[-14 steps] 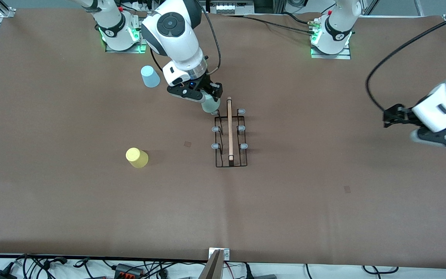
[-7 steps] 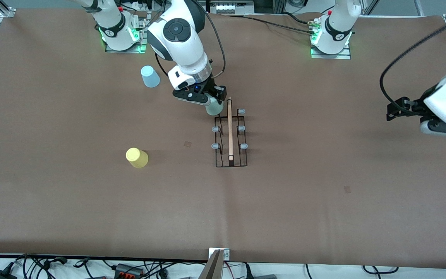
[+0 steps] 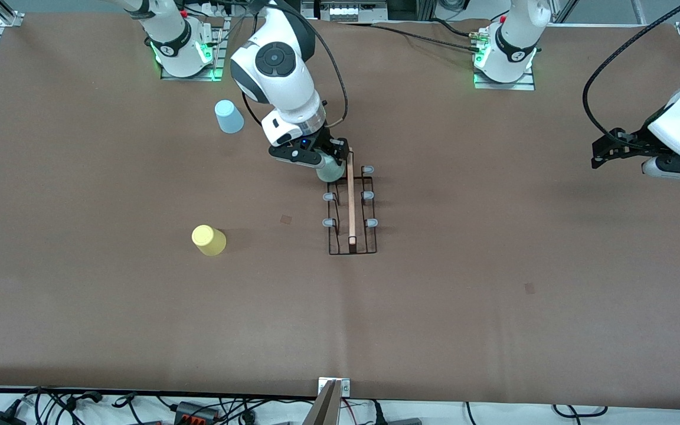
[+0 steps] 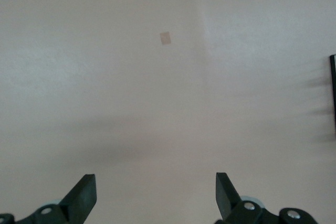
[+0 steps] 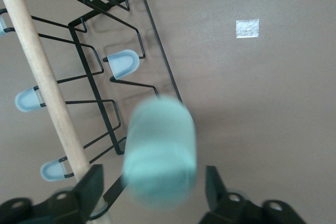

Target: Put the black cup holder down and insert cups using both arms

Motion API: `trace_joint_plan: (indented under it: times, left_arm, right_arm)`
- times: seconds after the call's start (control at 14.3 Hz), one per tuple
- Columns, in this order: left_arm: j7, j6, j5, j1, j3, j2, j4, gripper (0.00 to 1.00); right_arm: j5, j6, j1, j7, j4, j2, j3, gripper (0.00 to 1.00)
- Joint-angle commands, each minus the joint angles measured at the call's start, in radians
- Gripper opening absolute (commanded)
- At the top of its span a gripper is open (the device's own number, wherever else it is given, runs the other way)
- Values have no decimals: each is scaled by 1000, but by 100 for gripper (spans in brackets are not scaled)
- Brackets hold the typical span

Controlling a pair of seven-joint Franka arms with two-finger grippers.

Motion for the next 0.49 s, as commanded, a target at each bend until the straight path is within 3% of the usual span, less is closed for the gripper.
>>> trace_joint_plan:
  times: [0.0,0.21,0.42]
  left_arm:
    - [35,-28,-20,-4,15,14,30,100]
    - [25,-86,-18,-7,10,77,124,100]
    - [36,-94,-35,30,18,86,137,100]
  right_arm:
    - [-18,-65,10,-28,73,-10,-37,100]
    - [-18,-291,-82,-306,145,-43,-65,100]
    - [-18,-323,-226,-662,87,-65,-128,100]
